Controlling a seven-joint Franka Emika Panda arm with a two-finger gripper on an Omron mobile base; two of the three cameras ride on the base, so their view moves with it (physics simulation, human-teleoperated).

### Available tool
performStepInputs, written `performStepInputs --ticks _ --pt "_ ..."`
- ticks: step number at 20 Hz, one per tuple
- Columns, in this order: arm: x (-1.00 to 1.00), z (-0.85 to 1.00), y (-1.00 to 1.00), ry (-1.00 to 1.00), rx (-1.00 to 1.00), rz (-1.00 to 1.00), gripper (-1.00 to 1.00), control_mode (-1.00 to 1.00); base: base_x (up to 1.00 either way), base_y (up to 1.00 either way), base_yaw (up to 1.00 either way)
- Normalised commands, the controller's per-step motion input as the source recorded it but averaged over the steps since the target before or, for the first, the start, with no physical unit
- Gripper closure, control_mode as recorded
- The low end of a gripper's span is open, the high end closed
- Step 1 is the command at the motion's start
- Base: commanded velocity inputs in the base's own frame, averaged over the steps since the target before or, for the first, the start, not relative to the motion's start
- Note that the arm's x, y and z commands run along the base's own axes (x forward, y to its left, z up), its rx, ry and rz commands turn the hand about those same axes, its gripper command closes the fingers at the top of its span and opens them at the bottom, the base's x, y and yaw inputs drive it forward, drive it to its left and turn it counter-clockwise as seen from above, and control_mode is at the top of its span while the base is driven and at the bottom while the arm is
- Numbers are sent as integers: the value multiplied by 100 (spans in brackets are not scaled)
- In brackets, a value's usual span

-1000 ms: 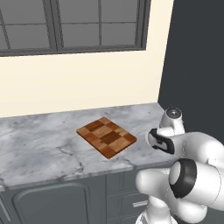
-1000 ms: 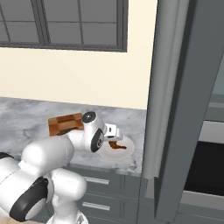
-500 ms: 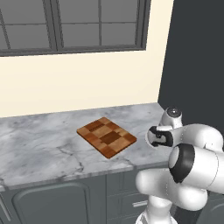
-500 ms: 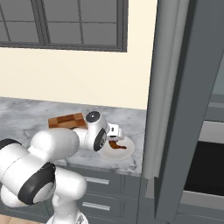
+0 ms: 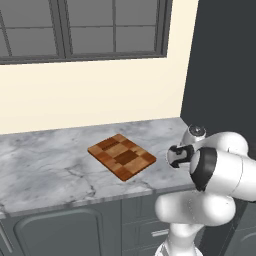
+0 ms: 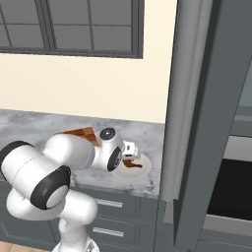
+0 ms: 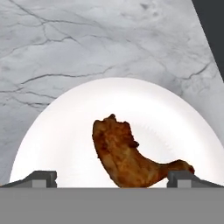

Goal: Pick the chicken drumstick from the plate and place it on the cutting board. Then pick the condiment bottle from the cabinet and place it next to the cutting board.

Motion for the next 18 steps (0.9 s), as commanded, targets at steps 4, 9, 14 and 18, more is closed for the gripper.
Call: performStepInputs --ticks 4,9,14,18 --pt "13 -23 0 0 0 1 -100 -100 0 0 0" --pt "13 -22 0 0 0 1 -100 -100 0 0 0" --pt "14 -19 -1 0 0 1 -100 -100 0 0 0" --pt "16 -12 -3 0 0 1 -100 -100 0 0 0"
